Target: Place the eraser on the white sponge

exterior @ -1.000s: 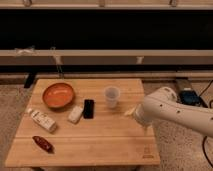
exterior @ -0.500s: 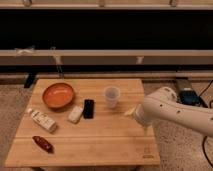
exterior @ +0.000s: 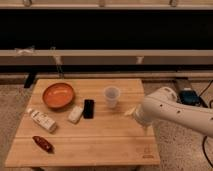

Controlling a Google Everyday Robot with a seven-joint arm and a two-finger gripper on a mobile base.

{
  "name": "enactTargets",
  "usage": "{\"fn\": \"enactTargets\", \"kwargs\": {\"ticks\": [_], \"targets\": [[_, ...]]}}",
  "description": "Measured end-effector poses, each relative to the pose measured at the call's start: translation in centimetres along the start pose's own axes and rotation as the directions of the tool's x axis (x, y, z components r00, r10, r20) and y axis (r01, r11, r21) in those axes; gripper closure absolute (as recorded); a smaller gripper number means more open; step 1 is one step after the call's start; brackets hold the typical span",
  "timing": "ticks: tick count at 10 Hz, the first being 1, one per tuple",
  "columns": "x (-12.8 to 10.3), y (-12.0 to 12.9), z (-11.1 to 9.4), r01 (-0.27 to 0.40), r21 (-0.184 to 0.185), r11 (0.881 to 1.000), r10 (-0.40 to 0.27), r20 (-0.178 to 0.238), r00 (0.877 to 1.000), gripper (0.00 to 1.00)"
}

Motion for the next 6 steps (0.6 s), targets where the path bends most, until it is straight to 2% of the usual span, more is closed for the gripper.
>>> {"fn": "enactTargets", "kwargs": {"ticks": [3,4,6], "targets": [[0.0,-0.2,0.1,0.008,-0.003,1.0,-0.008,0.0,1.0,0.2],[-0.1,-0.7,0.4,0.04,-0.01,0.999,-0.04,0.007,0.999,0.2],[-0.6,-3.7,1.6,0.117,-0.016,0.993,-0.117,0.031,0.993,0.2]]}}
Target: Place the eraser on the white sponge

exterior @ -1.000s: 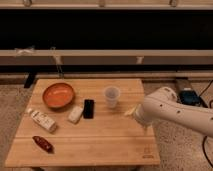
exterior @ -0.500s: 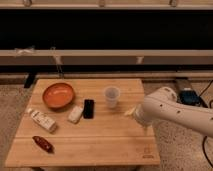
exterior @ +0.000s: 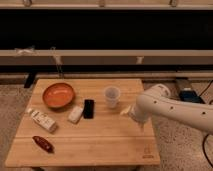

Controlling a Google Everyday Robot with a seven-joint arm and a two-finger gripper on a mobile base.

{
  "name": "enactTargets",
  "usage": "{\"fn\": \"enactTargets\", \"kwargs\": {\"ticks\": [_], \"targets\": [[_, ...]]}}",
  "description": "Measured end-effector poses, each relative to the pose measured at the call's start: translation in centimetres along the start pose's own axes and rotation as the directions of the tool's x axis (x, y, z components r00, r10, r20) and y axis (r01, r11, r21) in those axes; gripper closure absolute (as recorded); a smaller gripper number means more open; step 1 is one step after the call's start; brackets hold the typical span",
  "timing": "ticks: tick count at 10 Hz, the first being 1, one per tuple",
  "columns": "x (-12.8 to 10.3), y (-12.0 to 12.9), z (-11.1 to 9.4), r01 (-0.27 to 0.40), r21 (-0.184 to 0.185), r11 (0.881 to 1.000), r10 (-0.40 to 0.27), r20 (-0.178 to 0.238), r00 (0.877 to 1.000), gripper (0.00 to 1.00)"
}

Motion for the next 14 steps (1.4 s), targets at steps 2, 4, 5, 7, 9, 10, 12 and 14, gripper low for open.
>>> {"fn": "enactTargets", "kwargs": {"ticks": [2,4,5,7,9,10,12,14], "targets": [[-0.5,-4.2,1.5,0.079,0.0,0.997,-0.079,0.024,0.997,0.2],[-1.3,-9.1,3.1,0.185,0.002,0.983,-0.185,0.04,0.982,0.2],[-1.8,-11.1,3.9,0.236,0.001,0.972,-0.236,0.047,0.971,0.2],[-2.6,-14.9,5.6,0.33,0.001,0.944,-0.329,0.065,0.942,0.2],[-2.9,-17.6,7.2,0.404,-0.005,0.915,-0.402,0.082,0.912,0.2],[-2.9,-18.6,7.7,0.42,-0.002,0.908,-0.418,0.085,0.905,0.2],[-3.2,-20.6,8.7,0.457,-0.002,0.89,-0.455,0.088,0.886,0.2],[-3.2,-22.5,9.9,0.487,-0.007,0.873,-0.485,0.086,0.87,0.2]]}}
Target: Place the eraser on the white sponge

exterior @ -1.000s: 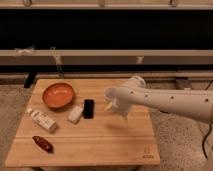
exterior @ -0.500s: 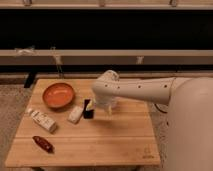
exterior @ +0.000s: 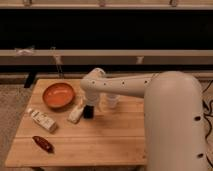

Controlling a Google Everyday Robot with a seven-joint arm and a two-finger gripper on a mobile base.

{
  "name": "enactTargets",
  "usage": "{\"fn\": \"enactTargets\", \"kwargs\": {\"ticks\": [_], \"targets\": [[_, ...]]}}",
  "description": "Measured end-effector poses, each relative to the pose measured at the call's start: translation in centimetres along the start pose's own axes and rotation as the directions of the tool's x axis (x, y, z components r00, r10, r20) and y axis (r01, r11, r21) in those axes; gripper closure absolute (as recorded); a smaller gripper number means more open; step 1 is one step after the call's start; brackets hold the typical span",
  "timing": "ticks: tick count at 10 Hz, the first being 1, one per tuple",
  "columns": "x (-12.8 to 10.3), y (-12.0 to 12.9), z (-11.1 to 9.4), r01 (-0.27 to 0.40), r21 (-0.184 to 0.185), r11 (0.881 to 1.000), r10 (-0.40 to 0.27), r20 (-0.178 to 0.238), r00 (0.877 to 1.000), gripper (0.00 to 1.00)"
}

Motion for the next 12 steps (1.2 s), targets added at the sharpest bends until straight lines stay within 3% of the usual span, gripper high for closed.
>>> {"fn": "enactTargets", "kwargs": {"ticks": [2,5,12], "targets": [[1.0,-1.3,0.9,0.023,-0.007,1.0,-0.023,-0.009,1.0,0.2],[3.2,-1.3,2.4,0.015,-0.04,0.999,-0.017,-0.033,0.999,0.2],[7.1,-1.0,4.0,-0.091,-0.088,0.992,0.082,-0.1,0.992,0.2]]}}
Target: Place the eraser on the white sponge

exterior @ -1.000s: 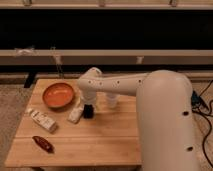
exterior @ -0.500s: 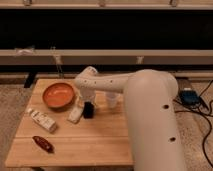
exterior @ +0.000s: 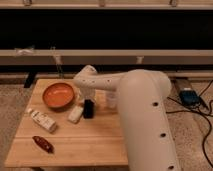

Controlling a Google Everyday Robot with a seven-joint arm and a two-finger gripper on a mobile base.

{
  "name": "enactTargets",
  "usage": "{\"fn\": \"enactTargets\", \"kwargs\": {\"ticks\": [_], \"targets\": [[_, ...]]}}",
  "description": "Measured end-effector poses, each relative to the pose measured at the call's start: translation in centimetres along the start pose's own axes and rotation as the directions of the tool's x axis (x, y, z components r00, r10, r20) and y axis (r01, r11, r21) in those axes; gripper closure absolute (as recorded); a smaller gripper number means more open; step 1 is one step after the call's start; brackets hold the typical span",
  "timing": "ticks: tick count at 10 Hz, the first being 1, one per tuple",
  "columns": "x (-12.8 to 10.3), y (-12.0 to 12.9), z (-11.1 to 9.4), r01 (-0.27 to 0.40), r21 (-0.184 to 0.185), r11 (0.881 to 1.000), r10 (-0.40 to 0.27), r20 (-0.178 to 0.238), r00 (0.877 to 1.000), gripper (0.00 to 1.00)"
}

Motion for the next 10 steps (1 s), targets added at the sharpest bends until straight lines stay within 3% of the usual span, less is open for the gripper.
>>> {"fn": "enactTargets", "kwargs": {"ticks": [3,7,10], "targets": [[0.5,0.5,0.7,-0.03,-0.033,0.999,0.03,-0.01,1.0,0.25],[0.5,1.3,1.0,-0.049,-0.065,0.997,0.049,-0.006,0.999,0.67],[0.3,2.3,0.5,-0.056,-0.074,0.996,0.056,-0.003,0.998,0.92]]}}
